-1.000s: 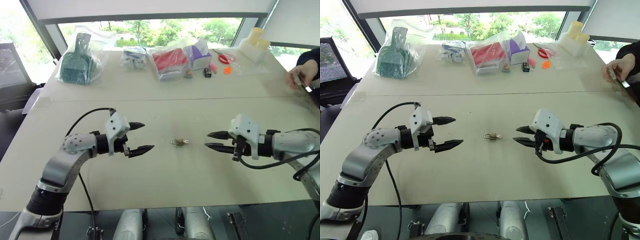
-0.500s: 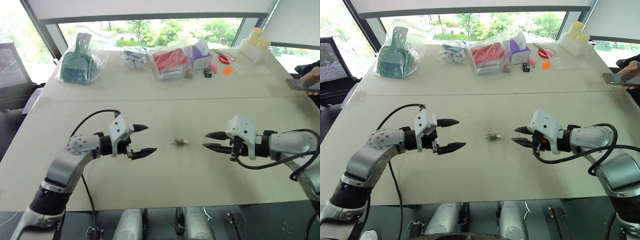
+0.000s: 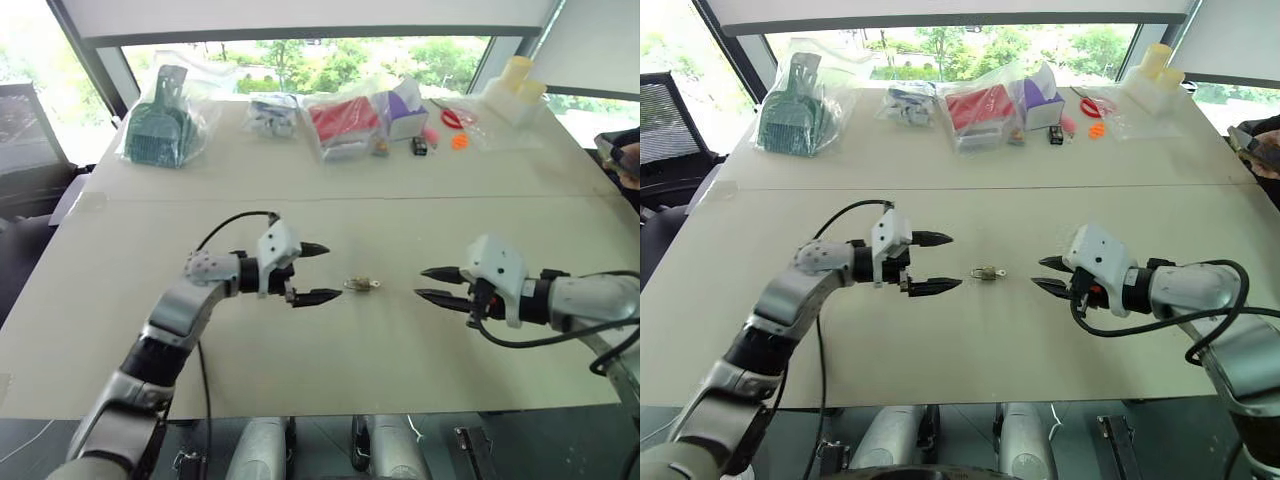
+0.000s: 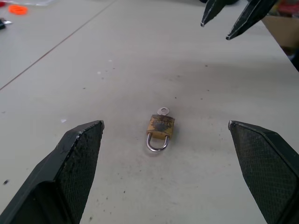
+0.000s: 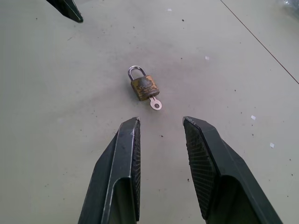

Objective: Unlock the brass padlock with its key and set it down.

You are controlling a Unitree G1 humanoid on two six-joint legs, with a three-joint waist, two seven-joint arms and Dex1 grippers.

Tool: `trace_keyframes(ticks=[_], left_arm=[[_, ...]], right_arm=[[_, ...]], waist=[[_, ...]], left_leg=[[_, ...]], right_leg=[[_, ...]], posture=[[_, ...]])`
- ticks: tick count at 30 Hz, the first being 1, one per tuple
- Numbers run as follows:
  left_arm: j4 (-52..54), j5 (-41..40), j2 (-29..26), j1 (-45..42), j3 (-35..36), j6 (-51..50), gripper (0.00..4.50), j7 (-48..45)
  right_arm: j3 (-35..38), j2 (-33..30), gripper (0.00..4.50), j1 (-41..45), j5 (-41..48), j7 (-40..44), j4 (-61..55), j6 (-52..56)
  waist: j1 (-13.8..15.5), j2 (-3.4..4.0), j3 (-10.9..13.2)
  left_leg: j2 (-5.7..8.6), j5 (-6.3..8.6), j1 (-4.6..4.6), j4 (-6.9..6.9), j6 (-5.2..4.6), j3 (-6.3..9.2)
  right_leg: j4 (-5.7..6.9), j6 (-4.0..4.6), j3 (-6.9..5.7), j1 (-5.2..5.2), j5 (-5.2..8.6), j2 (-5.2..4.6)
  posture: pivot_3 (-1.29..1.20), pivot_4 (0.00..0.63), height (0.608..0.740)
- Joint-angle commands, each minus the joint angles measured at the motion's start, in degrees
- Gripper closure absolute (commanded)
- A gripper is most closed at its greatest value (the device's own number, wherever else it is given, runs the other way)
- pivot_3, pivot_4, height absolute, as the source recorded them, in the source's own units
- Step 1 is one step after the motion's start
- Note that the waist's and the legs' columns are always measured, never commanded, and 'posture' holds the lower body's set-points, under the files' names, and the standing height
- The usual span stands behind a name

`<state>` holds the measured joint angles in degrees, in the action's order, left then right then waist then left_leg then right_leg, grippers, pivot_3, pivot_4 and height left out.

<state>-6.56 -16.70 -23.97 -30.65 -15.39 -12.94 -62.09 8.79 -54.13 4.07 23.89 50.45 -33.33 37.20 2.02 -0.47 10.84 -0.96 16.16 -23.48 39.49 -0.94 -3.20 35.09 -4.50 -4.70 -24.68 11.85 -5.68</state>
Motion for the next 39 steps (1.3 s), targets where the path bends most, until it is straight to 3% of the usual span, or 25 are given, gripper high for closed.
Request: trace_keyframes(ticks=[1, 10, 24, 27, 32, 34, 39], left_arm=[[-7.9, 2.9, 2.0, -2.9, -1.9, 8.2, 0.04, -3.7], [-30.6, 8.7, 9.4, -11.7, -3.2, 22.6, 0.04, -7.7], [-44.1, 13.1, 14.5, -16.7, -2.2, 29.9, 0.04, -7.1], [-45.6, 13.8, 15.1, -17.1, -2.0, 30.5, 0.86, -6.4], [-46.7, 14.4, 16.3, -17.3, -1.4, 30.8, 3.06, -5.6], [-47.1, 14.8, 16.5, -17.4, -1.2, 30.9, 3.75, -5.2], [-45.4, 14.9, 15.0, -16.8, -0.6, 30.8, 3.74, -6.1]], right_arm=[[3.0, -0.1, 3.07, -1.1, 0.8, -1.5, -3.5, 0.9], [8.1, 0.5, 3.07, -7.2, 1.5, -4.8, -9.5, 4.2], [8.5, 0.2, 3.07, -8.1, 1.8, -6.7, -10.7, 4.9], [7.9, 0.1, 3.07, -7.7, 1.6, -6.8, -10.3, 4.7], [7.0, 0.0, 3.07, -6.7, 1.6, -6.9, -10.0, 4.7], [6.6, 0.0, 3.07, -6.4, 1.4, -6.8, -9.7, 4.5], [4.4, 0.0, 3.07, -5.0, 0.2, -6.9, -8.7, 3.2]], waist=[[0.2, 0.00, 0.0], [0.3, -0.02, 0.0], [0.4, -0.03, 0.0], [0.4, -0.04, 0.0], [0.4, -0.04, 0.0], [0.4, -0.04, 0.0], [0.3, -0.04, 0.0]], left_leg=[[0.00, 0.00, 0.00, 0.00, 0.00, 0.00], [-0.01, 0.00, -0.06, 0.05, -0.02, 0.05], [-0.01, 0.01, -0.07, 0.08, -0.03, 0.08], [-0.01, 0.01, -0.07, 0.11, -0.03, 0.09], [-0.01, 0.01, -0.07, 0.14, -0.03, 0.12], [-0.01, 0.01, -0.07, 0.14, -0.03, 0.13], [-0.01, 0.01, -0.06, 0.17, -0.03, 0.15]], right_leg=[[0.00, 0.00, 0.00, 0.00, 0.00, 0.00], [-0.03, 0.00, -0.03, 0.01, -0.01, -0.05], [-0.01, -0.03, -0.05, 0.02, -0.02, -0.05], [0.00, -0.03, -0.05, 0.03, -0.03, -0.05], [0.00, -0.04, -0.06, 0.06, -0.02, -0.05], [0.00, -0.04, -0.07, 0.07, -0.02, -0.05], [0.00, -0.04, -0.09, 0.10, -0.03, -0.06]], posture=[[0.00, 0.150, 0.740], [0.00, 0.150, 0.740], [0.00, 0.150, 0.740], [0.00, 0.150, 0.740], [0.00, 0.150, 0.740], [0.00, 0.150, 0.740], [0.00, 0.150, 0.740]])
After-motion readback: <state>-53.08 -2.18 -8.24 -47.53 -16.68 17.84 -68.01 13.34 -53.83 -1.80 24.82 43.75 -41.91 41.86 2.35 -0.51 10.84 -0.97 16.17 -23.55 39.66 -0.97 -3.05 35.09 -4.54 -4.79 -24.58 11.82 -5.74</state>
